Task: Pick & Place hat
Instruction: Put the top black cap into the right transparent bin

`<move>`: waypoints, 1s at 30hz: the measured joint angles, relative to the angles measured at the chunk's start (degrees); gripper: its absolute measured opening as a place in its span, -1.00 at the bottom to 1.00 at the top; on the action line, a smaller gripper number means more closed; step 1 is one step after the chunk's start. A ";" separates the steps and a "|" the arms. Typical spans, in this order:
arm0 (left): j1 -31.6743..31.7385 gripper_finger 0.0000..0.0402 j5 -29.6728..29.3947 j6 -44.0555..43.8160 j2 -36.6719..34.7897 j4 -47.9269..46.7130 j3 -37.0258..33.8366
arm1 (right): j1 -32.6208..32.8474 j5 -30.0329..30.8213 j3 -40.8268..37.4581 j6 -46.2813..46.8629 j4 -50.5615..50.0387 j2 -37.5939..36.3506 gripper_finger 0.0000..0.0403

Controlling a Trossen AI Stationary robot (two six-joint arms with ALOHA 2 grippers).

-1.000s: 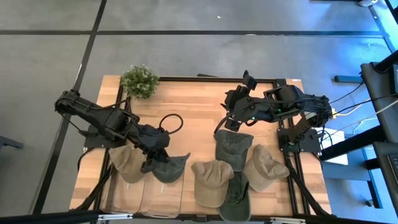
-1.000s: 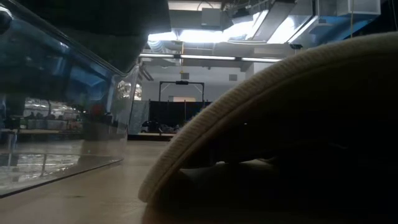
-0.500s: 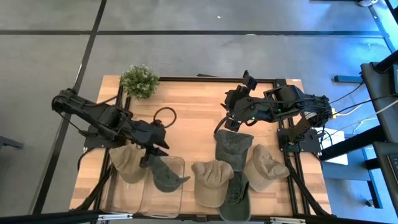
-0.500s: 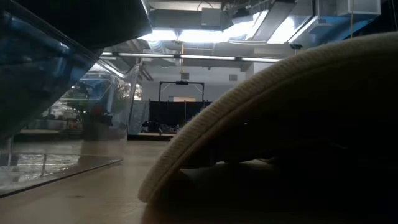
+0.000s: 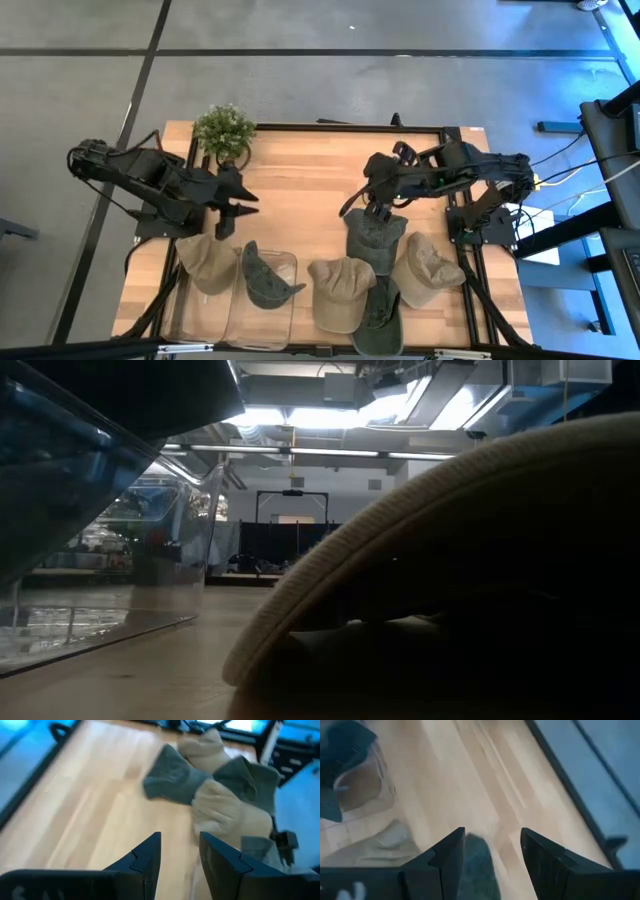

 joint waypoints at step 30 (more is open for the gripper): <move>0.62 -0.36 -12.60 -1.07 -1.25 0.00 -0.02 | -21.53 -24.58 -70.56 5.81 35.83 -25.77 0.13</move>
